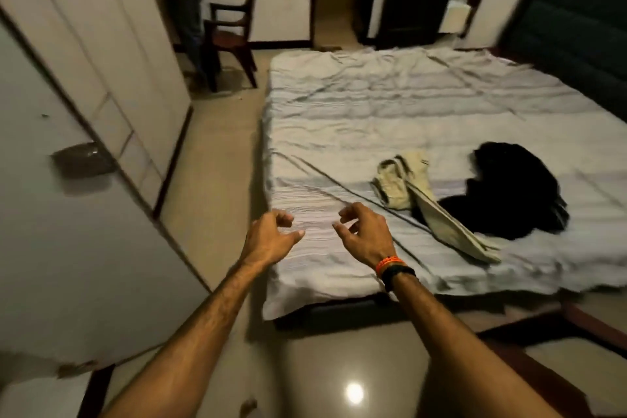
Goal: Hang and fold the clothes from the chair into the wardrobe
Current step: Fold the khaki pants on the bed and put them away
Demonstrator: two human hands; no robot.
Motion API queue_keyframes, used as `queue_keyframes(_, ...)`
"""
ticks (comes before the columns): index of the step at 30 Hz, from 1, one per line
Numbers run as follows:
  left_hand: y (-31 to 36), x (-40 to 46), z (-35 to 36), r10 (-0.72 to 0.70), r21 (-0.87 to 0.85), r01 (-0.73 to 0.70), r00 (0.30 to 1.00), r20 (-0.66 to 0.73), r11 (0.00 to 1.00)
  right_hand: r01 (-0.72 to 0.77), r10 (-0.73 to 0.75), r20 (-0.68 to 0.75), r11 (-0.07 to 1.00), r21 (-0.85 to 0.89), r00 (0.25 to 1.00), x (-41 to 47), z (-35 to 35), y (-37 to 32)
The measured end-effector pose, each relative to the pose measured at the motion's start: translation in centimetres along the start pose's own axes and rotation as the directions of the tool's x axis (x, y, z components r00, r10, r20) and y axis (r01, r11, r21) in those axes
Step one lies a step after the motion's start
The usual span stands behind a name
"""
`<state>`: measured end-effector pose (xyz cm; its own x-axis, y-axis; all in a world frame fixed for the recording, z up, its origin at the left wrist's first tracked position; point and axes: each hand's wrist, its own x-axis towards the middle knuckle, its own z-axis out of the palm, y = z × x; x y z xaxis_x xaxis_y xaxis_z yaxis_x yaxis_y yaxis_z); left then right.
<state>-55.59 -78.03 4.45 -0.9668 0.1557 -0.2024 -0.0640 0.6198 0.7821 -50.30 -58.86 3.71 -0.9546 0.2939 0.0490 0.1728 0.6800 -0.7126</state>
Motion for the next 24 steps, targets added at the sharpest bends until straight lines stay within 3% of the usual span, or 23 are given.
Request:
queue_keyframes(4, 1.4, 5.3, 6.5, 0.029, 0.026, -0.034, 0.985, 0.171, 0.999, -0.246, 0.247, -0.068, 0.969, 0.016, 0.967, 1.1, -2.4, 7.7)
queue_keyframes(10, 5.2, 13.7, 14.7, 0.083, 0.051, -0.114, 0.906, 0.415, 0.992, -0.502, 0.505, -0.188, 0.862, 0.065, 0.843, 4.0, -5.3, 14.3)
queue_keyframes(18, 9.4, 22.3, 22.3, 0.072, 0.092, -0.149, 0.824, 0.562, 0.985, -0.630, 0.646, -0.254, 0.762, 0.151, 0.720, 9.2, -7.1, 19.6)
queue_keyframes(24, 10.1, 26.0, 25.4, 0.003, 0.121, -0.083, 0.834, 0.552, 0.989, -0.615, 0.628, -0.154, 0.779, 0.126, 0.763, 14.0, -7.6, 23.4)
